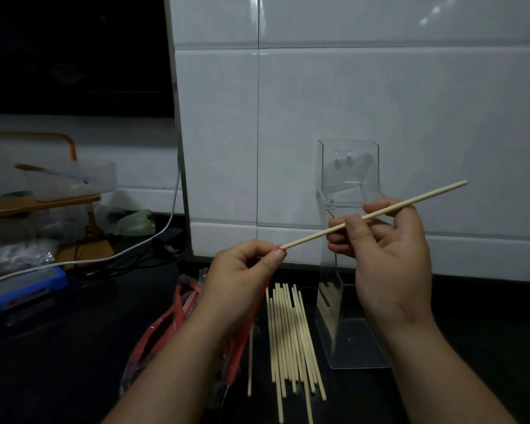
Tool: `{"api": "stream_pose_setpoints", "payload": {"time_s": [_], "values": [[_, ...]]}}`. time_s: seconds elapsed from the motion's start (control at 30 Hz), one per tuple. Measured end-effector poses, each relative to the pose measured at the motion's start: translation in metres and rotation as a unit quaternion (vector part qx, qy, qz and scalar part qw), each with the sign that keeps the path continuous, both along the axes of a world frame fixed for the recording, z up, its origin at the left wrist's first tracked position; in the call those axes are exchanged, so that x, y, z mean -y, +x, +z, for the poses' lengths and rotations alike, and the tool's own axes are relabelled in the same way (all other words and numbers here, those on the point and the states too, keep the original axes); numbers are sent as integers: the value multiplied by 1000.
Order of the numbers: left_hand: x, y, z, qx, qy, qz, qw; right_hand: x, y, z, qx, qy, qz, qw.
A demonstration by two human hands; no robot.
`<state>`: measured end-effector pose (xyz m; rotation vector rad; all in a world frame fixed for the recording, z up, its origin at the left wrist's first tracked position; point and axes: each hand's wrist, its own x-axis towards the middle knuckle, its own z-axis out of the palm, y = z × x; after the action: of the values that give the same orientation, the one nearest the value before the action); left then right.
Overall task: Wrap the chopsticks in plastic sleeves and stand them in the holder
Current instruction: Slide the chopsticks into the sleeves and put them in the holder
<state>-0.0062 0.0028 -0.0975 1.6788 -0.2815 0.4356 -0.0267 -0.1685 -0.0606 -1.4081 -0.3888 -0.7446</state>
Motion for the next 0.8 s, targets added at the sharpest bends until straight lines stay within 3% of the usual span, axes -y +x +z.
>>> {"api": "stream_pose_setpoints", "payload": {"time_s": [0.27,0.47,0.8], "values": [[0,-2,1,-14,41,-54,998,-1,1,1,-32,-72,-20,997],[-2,-3,2,-32,79,-70,994,10,0,10,2,44,-63,997],[-8,-6,5,-62,32,-158,985,9,-1,10,0,50,-76,996]]}}
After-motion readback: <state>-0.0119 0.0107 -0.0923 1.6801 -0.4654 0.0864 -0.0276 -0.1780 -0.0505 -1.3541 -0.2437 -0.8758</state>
